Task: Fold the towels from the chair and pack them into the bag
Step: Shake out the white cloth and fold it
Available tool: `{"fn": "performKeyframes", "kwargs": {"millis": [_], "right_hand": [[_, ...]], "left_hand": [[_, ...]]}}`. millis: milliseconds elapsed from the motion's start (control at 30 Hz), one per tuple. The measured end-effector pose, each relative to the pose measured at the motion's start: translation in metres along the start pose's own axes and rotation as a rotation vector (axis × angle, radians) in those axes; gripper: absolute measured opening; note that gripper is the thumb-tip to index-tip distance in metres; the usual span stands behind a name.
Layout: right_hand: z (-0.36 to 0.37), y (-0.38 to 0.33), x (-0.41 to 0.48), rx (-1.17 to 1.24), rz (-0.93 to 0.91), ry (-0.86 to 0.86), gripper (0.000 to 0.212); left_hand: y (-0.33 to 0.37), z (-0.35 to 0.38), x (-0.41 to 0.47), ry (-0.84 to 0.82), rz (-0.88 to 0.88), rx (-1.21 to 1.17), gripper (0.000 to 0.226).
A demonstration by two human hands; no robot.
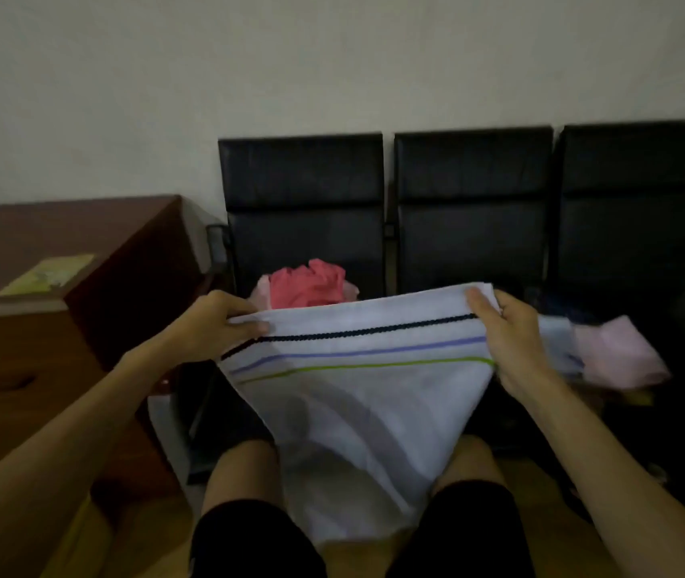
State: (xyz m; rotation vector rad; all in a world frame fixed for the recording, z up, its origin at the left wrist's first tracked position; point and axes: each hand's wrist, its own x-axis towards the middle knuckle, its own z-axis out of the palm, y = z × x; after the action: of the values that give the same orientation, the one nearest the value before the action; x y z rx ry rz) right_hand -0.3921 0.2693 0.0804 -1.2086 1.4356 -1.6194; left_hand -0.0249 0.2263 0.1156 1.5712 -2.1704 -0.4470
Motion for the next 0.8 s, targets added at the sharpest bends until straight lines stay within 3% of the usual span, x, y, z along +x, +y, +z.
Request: {"fn": "performKeyframes", "kwargs": {"millis": [133,300,367,467,667,800], "right_hand": [[-0.011,0.042,-0.014,0.044,0.165,0.044,0.017],[-0.010,0.069,-0.023,0.093,0.270,0.108,0.017],[-0.007,0.076,-0.027,0.111,0.308,0.145,0.017],[0.002,0.088,-0.037,0.096,0.335,0.175,0.020],[0.020,0.107,-0.067,0.081,0.389,0.229,0.017],[0.033,0.109,-0.084,0.038,0.392,0.187,0.015]], "left_hand": [[-0.022,0.034,-0.021,-0.088,-0.036,-0.192,0.033],[-0.044,0.056,-0.031,-0.193,-0.119,-0.725,0.034],[-0.048,0.071,-0.034,-0.113,-0.174,-0.883,0.042],[-0.042,0.104,-0.041,0.054,-0.343,-1.004,0.026],[-0.042,0.159,-0.065,0.280,-0.485,-1.022,0.028],[-0.026,0.173,-0.075,0.334,-0.526,-0.962,0.017]]}}
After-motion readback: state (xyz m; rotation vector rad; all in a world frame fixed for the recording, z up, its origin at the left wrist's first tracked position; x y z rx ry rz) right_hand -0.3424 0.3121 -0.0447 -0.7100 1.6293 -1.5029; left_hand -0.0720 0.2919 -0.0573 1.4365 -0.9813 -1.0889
